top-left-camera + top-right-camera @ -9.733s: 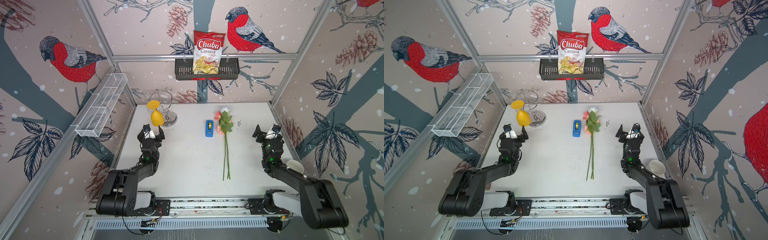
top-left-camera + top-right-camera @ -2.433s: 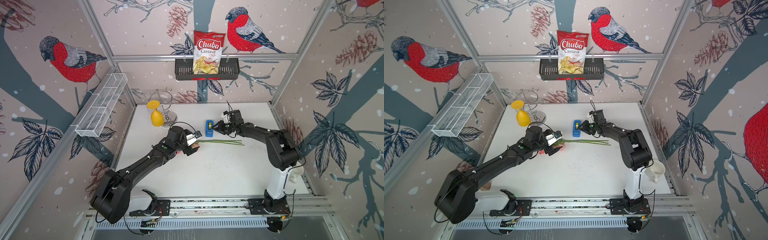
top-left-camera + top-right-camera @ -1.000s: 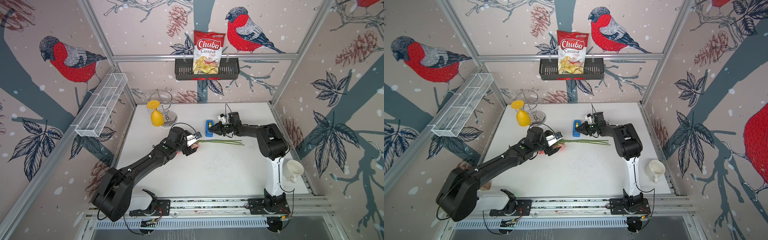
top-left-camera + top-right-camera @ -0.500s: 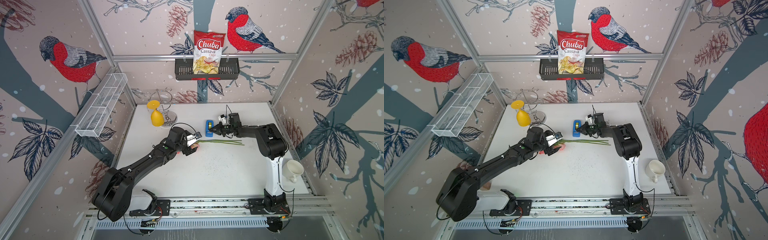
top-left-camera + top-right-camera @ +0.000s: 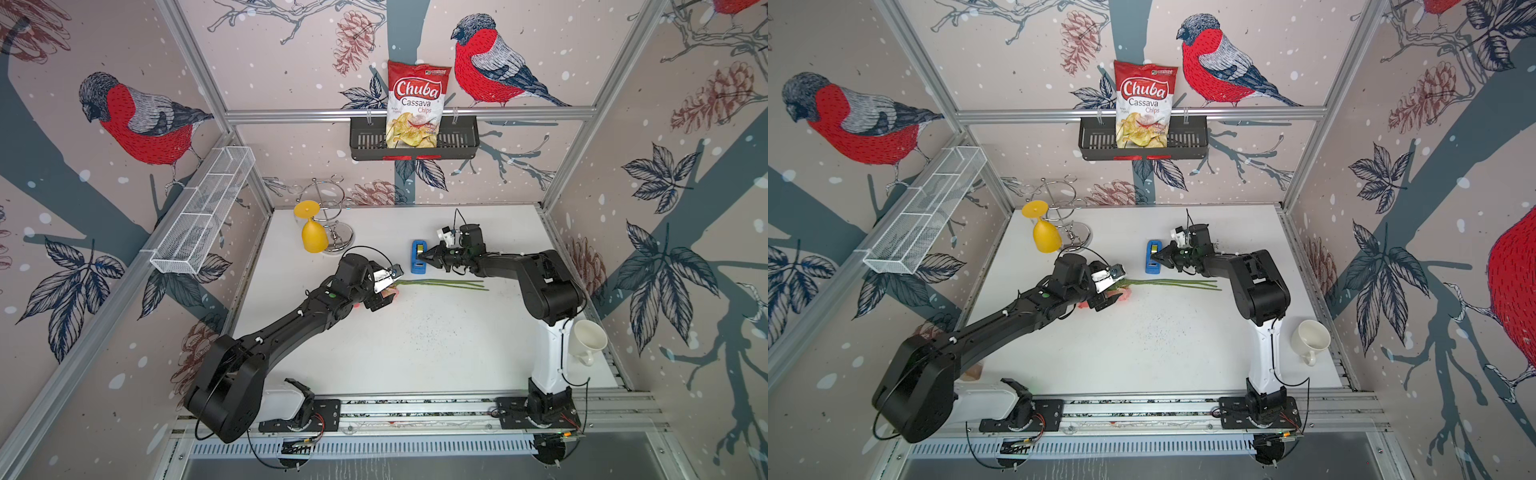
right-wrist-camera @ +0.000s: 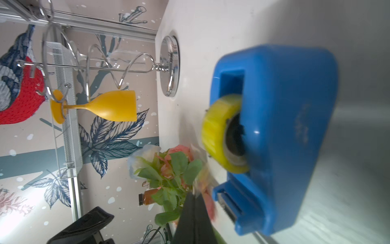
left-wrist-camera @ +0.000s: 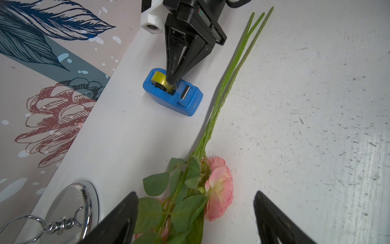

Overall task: Wrap bouquets with tape
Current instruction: Pull the tape from the tape cutter.

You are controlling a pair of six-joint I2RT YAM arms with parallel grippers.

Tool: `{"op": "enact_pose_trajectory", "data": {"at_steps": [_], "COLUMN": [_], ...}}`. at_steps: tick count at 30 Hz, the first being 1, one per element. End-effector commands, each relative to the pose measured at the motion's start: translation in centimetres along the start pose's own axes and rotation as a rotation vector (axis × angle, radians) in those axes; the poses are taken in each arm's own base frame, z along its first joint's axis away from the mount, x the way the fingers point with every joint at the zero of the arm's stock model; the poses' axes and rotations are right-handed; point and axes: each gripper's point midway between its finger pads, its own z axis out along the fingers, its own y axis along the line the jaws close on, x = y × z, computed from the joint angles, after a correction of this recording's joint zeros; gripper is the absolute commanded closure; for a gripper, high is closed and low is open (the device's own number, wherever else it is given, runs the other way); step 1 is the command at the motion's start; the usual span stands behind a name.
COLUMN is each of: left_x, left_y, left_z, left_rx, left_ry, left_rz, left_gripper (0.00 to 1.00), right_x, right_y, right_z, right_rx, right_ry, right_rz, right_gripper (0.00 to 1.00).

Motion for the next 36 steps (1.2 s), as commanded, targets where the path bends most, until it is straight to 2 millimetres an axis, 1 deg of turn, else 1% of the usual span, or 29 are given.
{"op": "enact_pose_trajectory", "data": {"at_steps": [1,6,10,11,13,14,17,19,22,24,27,30,32,34,36], "left_x": [-0.4,-0.5,-0.5,-0.5,-0.6,-0.6,-0.6,-0.3,0.3,-0.2,-0.1,0.0,0.3,0.7,0.8], "left_y": [-0.1,0.0,-0.2,-0.1,-0.4,-0.7,-0.8,-0.9,-1.1,-0.6,-0.6,-0.7,-1.0,-1.5,-1.3], "left_z": [0.1,0.2,0.3,0.3,0.6,0.8,1.7,2.2,3.4,4.3,5.6,6.9,7.6,8.0,8.7], "left_rx": [0.007,0.007,0.021,0.025,0.055,0.081,0.135,0.165,0.207,0.23,0.283,0.324,0.353,0.396,0.392], "left_ry": [-0.016,-0.018,-0.015,-0.01,-0.004,0.003,0.039,0.066,0.107,0.126,0.155,0.168,0.188,0.206,0.208], "left_rz": [0.018,0.022,0.041,0.051,0.082,0.097,0.113,0.125,0.181,0.2,0.212,0.22,0.227,0.232,0.226], "left_gripper": [0.16,0.16,0.17,0.18,0.24,0.26,0.27,0.27,0.27,0.31,0.36,0.38,0.4,0.41,0.38], "right_x": [0.6,1.1,1.8,2.0,2.5,2.8,3.5,4.0,4.6,5.1,5.4,5.7,5.9,5.9,6.0], "right_y": [2.3,2.2,2.2,2.3,2.6,2.6,2.7,2.6,1.9,1.7,1.7,1.7,1.7,1.6,1.3], "right_z": [0.0,-0.1,-0.3,-0.4,-0.6,-0.6,-1.0,-1.1,-1.2,-1.2,-1.5,-1.8,-1.9,-2.0,-2.0], "right_rx": [-0.069,-0.045,-0.029,-0.029,-0.026,-0.019,0.001,0.01,0.022,0.017,0.019,0.018,0.019,0.018,0.023], "right_ry": [0.036,0.036,0.04,0.041,0.044,0.046,0.039,0.036,0.04,0.042,0.036,0.029,0.032,0.029,0.025], "right_rz": [-0.05,-0.06,-0.07,-0.071,-0.082,-0.088,-0.101,-0.103,-0.093,-0.084,-0.082,-0.082,-0.077,-0.073,-0.071], "right_gripper": [1.0,1.0,1.0,1.0,1.0,1.0,1.0,1.0,1.0,1.0,1.0,1.0,1.0,1.0,1.0]}}
